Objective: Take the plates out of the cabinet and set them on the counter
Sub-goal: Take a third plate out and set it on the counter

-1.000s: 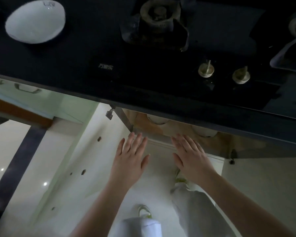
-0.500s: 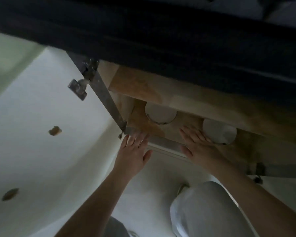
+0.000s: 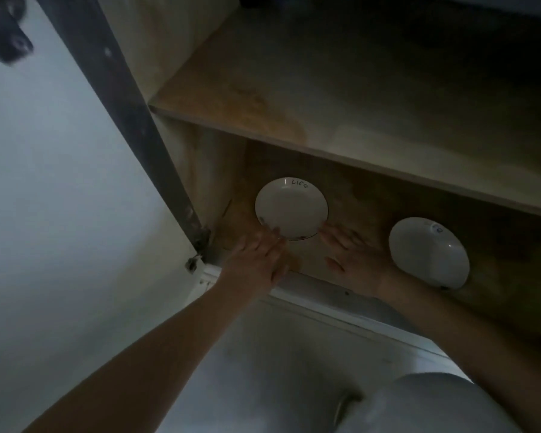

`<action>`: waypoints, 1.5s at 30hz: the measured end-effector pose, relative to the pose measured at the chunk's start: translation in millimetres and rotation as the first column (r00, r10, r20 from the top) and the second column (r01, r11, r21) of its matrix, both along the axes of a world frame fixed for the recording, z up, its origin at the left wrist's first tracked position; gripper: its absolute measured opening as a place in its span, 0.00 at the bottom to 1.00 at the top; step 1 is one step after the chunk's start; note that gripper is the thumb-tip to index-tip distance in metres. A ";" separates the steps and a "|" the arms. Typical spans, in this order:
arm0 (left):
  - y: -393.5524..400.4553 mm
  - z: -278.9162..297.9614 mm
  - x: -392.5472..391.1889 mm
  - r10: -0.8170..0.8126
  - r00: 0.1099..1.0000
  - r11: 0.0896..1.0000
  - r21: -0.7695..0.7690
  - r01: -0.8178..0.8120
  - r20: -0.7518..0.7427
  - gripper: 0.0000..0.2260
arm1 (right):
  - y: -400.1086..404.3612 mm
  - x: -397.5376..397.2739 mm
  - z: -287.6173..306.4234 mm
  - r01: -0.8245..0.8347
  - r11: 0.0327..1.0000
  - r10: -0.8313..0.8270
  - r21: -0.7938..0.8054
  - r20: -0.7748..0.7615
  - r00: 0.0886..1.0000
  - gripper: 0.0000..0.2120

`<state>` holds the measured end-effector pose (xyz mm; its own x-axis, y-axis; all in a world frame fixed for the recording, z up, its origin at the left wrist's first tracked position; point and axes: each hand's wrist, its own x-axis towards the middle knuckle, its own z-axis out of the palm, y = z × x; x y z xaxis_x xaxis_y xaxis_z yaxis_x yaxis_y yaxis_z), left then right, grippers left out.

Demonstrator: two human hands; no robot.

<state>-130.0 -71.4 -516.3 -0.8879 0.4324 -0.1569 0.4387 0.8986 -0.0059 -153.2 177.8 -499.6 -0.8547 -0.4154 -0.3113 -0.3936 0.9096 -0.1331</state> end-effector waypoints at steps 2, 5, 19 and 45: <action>2.4 -17.3 -11.5 -0.020 1.000 1.000 -0.018 0.020 0.020 0.28 | -0.2 -3.4 -19.7 -0.031 0.999 0.031 -0.023 -0.018 0.999 0.29; -2.2 -38.0 -25.2 -0.011 0.999 0.999 -0.033 0.013 0.041 0.28 | -4.0 -16.2 -39.2 -0.052 0.999 0.051 -0.012 -0.072 0.996 0.29; 1.4 -81.8 -64.0 0.100 0.984 0.995 -0.025 -0.098 0.147 0.28 | -19.6 -45.2 -97.2 0.012 0.996 -0.018 0.085 0.064 0.998 0.28; 4.2 -98.8 -36.7 -0.200 0.953 0.961 0.145 0.236 -0.228 0.17 | -9.7 -23.7 -98.5 -0.089 0.990 0.059 -0.106 -0.258 0.964 0.20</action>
